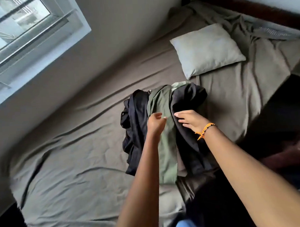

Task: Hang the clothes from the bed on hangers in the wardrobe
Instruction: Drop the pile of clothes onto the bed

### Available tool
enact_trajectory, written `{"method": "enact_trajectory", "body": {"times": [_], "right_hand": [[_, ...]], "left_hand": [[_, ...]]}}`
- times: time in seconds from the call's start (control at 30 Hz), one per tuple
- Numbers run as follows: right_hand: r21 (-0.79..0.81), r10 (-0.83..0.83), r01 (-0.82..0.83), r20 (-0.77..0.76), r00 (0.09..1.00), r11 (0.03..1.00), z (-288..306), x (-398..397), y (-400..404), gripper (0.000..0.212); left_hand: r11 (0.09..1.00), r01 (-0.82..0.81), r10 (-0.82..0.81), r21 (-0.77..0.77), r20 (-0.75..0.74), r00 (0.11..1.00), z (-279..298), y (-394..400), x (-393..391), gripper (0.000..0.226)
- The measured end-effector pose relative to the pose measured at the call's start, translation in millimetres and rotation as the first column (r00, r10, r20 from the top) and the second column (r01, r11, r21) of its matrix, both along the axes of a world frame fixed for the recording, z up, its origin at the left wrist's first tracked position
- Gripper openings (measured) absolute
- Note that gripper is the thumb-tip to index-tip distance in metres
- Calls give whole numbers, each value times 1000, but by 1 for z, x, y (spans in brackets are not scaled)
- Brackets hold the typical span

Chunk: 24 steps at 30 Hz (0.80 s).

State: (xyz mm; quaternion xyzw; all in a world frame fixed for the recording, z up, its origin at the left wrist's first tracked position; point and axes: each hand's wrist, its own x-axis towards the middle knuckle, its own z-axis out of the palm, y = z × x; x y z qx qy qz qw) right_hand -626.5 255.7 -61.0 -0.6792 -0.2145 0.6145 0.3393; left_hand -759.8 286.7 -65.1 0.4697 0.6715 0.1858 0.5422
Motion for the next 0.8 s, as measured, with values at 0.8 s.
{"method": "enact_trajectory", "body": {"times": [0.8], "right_hand": [[84, -862, 859, 104, 496, 505, 0, 296, -392, 21]], "left_hand": [[441, 895, -846, -63, 304, 438, -9, -303, 391, 25]]}}
